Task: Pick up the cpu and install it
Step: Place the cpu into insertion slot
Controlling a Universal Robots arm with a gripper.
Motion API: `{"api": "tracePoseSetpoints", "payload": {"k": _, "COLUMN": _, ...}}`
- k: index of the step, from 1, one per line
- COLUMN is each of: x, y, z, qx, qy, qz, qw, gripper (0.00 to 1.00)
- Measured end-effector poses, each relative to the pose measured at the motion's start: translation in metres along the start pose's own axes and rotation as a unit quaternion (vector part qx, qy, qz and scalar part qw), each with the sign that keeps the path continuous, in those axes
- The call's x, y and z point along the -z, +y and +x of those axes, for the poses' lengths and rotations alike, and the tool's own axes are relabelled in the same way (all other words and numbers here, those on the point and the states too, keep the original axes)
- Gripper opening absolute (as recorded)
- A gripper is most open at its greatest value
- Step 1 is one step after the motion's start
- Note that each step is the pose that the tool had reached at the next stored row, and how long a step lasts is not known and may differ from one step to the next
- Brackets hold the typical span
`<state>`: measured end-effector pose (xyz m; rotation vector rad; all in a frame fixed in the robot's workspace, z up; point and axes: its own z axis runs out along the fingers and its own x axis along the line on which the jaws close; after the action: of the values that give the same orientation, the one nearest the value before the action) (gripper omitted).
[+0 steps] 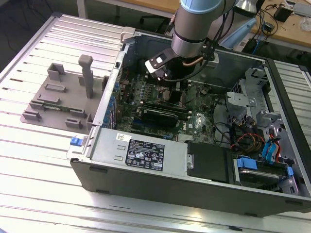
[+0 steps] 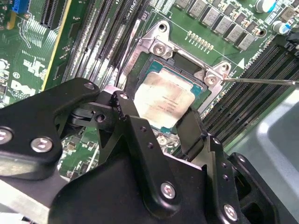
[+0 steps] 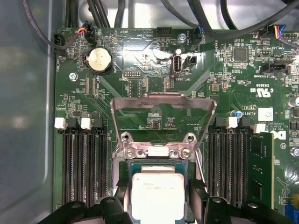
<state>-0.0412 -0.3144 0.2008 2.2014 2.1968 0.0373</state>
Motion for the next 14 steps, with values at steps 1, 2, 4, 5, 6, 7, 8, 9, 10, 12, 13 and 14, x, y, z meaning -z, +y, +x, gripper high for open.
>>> {"api": "tracePoseSetpoints", "payload": {"k": 1, "x": 0.0015, "y": 0.0001, "z": 0.0, "qx": 0.0, "qy": 0.0, "qz": 0.0, "qw": 1.0, "gripper": 0.62}}
{"api": "tracePoseSetpoints", "payload": {"k": 2, "x": 0.0026, "y": 0.0001, "z": 0.0, "qx": 0.0, "qy": 0.0001, "qz": 0.0, "qw": 1.0, "gripper": 0.62}}
{"api": "tracePoseSetpoints", "payload": {"k": 4, "x": 0.0037, "y": 0.0002, "z": 0.0001, "qx": 0.0, "qy": 0.0001, "qz": 0.0, "qw": 1.0, "gripper": 0.62}}
{"api": "tracePoseSetpoints", "payload": {"k": 5, "x": 0.0043, "y": 0.0002, "z": 0.0, "qx": 0.0, "qy": 0.0001, "qz": 0.0, "qw": 1.0, "gripper": 0.62}}
{"api": "tracePoseSetpoints", "payload": {"k": 6, "x": 0.0048, "y": 0.0002, "z": 0.0, "qx": 0.0, "qy": 0.0001, "qz": 0.0, "qw": 1.0, "gripper": 0.62}}
{"api": "tracePoseSetpoints", "payload": {"k": 7, "x": 0.0051, "y": 0.0002, "z": 0.0, "qx": 0.0, "qy": 0.0, "qz": 0.0, "qw": 1.0, "gripper": 0.61}}
{"api": "tracePoseSetpoints", "payload": {"k": 8, "x": 0.0054, "y": 0.0002, "z": 0.0, "qx": 0.0, "qy": 0.0, "qz": 0.0, "qw": 1.0, "gripper": 0.61}}
{"api": "tracePoseSetpoints", "payload": {"k": 9, "x": 0.006, "y": 0.0003, "z": 0.0, "qx": 0.0, "qy": 0.0, "qz": 0.0, "qw": 1.0, "gripper": 0.54}}
{"api": "tracePoseSetpoints", "payload": {"k": 10, "x": 0.0063, "y": 0.0003, "z": 0.0, "qx": 0.0, "qy": 0.0, "qz": 0.0, "qw": 1.0, "gripper": 0.47}}
{"api": "tracePoseSetpoints", "payload": {"k": 12, "x": 0.007, "y": 0.0003, "z": 0.0, "qx": 0.0, "qy": 0.0001, "qz": 0.0, "qw": 1.0, "gripper": 0.35}}
{"api": "tracePoseSetpoints", "payload": {"k": 13, "x": 0.0073, "y": 0.0003, "z": 0.0, "qx": 0.0, "qy": 0.0001, "qz": 0.0, "qw": 1.0, "gripper": 0.29}}
{"api": "tracePoseSetpoints", "payload": {"k": 14, "x": 0.0076, "y": 0.0003, "z": 0.0, "qx": 0.0, "qy": 0.0, "qz": 0.0, "qw": 1.0, "gripper": 0.24}}
